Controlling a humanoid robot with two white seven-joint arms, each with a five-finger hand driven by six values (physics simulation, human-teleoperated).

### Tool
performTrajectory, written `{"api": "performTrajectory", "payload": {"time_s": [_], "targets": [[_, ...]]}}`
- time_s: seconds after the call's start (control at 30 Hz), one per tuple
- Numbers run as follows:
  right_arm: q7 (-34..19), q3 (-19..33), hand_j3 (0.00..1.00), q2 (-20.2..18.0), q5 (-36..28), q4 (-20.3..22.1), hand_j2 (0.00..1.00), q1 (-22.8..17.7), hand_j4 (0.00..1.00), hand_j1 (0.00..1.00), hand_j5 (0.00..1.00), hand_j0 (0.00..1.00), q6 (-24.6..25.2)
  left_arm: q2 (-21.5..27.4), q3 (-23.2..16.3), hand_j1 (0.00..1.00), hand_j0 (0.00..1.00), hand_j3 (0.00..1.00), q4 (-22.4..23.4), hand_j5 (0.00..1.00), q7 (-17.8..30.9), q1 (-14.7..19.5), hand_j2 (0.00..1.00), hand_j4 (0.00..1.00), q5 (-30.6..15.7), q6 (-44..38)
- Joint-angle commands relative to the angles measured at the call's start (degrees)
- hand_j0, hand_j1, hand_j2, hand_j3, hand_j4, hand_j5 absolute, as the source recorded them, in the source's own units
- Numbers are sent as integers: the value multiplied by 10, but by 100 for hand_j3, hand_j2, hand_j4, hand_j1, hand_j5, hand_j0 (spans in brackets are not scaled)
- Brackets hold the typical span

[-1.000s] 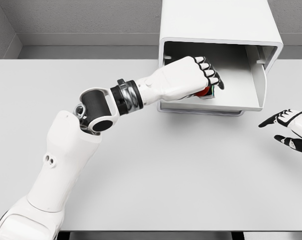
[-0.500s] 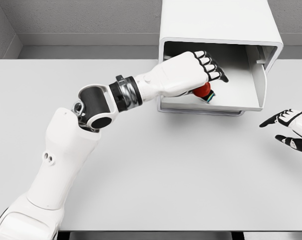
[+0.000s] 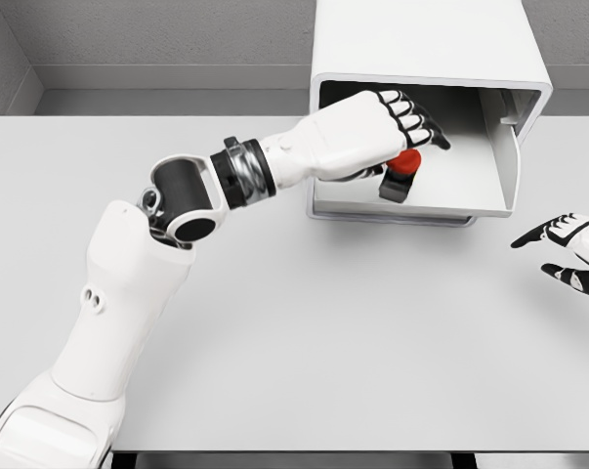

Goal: Slide open multi-storey tabletop storage cabinets and put open load switch and slide close multi-storey tabletop storage cabinets

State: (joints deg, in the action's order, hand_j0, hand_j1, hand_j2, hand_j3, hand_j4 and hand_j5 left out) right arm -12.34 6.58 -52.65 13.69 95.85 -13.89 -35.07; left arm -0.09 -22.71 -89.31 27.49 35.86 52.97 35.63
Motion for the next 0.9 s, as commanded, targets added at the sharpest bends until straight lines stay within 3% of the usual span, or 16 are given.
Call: {"api": "performTrajectory", "payload": {"time_s": [0.0,0.23,0.3,0.5,0.77,0.87], "targets": [[0,0,65,-1,-4,-3,65,0,65,65,65,65,1,1,4,81,81,81,7,81,-4,0,81,81,18,-6],[0,-1,65,1,-4,6,65,2,65,65,65,65,1,1,9,85,85,85,-9,85,-4,-4,85,85,16,-6],[0,-3,65,0,-6,7,65,0,65,65,65,65,1,1,16,90,90,90,-22,90,-4,-7,90,90,15,-6],[2,-33,65,1,-16,43,65,-1,65,65,65,65,1,1,22,94,94,94,-56,94,-5,-12,94,94,12,-6],[2,-44,65,2,-16,54,65,1,65,65,65,65,1,1,23,97,97,97,-139,97,-5,-59,97,97,-25,-6],[2,-47,65,4,-16,54,65,4,65,65,65,65,1,1,27,100,100,100,-140,100,-6,-61,100,100,-64,-6]]}}
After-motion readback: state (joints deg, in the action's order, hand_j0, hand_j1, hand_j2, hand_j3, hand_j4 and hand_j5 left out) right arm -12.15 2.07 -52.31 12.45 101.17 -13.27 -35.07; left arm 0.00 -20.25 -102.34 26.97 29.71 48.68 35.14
